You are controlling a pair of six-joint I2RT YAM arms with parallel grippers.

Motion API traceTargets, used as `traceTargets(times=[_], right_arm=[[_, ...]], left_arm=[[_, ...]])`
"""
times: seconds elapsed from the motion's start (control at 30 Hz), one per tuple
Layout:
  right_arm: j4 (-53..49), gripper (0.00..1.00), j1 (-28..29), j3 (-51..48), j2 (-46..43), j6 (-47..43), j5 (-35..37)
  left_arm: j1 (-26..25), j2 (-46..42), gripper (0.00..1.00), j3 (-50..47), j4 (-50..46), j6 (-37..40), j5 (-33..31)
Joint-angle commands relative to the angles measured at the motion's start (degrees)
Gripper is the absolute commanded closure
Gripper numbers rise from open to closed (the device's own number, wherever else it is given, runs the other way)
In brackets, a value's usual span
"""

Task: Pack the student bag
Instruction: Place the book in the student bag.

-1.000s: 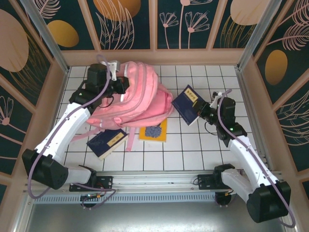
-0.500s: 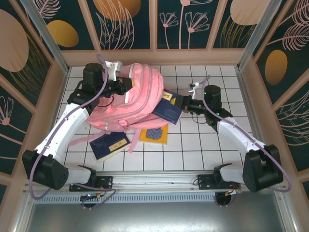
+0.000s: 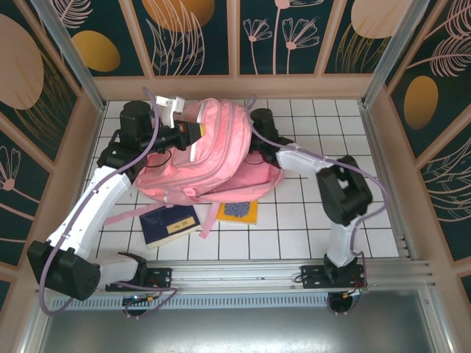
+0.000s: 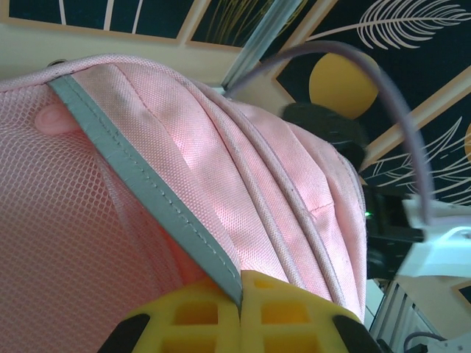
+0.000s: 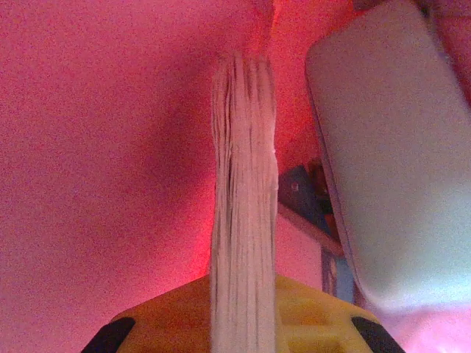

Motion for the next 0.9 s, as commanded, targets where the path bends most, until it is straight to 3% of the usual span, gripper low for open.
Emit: traceTargets(times=[0.0, 0.07, 0.23, 0.3, 0.4, 0.47, 0.5, 0.67, 0.87], right_arm=[[1.25, 1.00, 3.53, 7.99, 7.41, 5.36, 3.67], [4.38, 0.97, 4.44, 10.91, 12.29, 9.99, 6.14], [11.46, 0.64, 5.19, 14.30, 16.05, 14.28, 9.15], [12.95, 0.56, 4.74, 12.46, 13.71, 12.45, 9.94], [13.05, 0.34, 3.43, 6.10, 6.67, 7.22, 12.99], [12.73, 0.31, 2.39, 2.10, 2.07, 4.09, 13.96], [12.32, 0.24, 1.75, 0.20, -0.09, 2.83, 14.36], [7.49, 0.21, -0.22, -7.27, -9.82, -4.27, 18.57], [-4.19, 0.24, -1.02, -13.83, -24.12, -15.60, 35.18]], left_arm=[[-0.27, -3.57, 1.00, 1.44, 13.02, 0.96, 4.42], [-0.27, -3.42, 1.00, 1.35, 13.55, 0.42, 4.64], [-0.30, -2.65, 1.00, 1.09, 14.59, -0.87, 4.75], [-0.24, -2.51, 1.00, 1.09, 14.40, -0.93, 4.05], [0.15, -2.34, 1.00, 1.13, 13.44, -0.95, 1.69], [0.70, -2.21, 1.00, 0.92, 13.17, -1.30, -0.24], [1.21, -1.95, 1.00, 0.78, 13.12, -1.86, -1.19], [3.43, -0.47, 1.00, -0.22, 13.38, -4.67, -6.75], [5.87, 3.38, 1.00, -0.61, 14.68, -7.71, -12.83]])
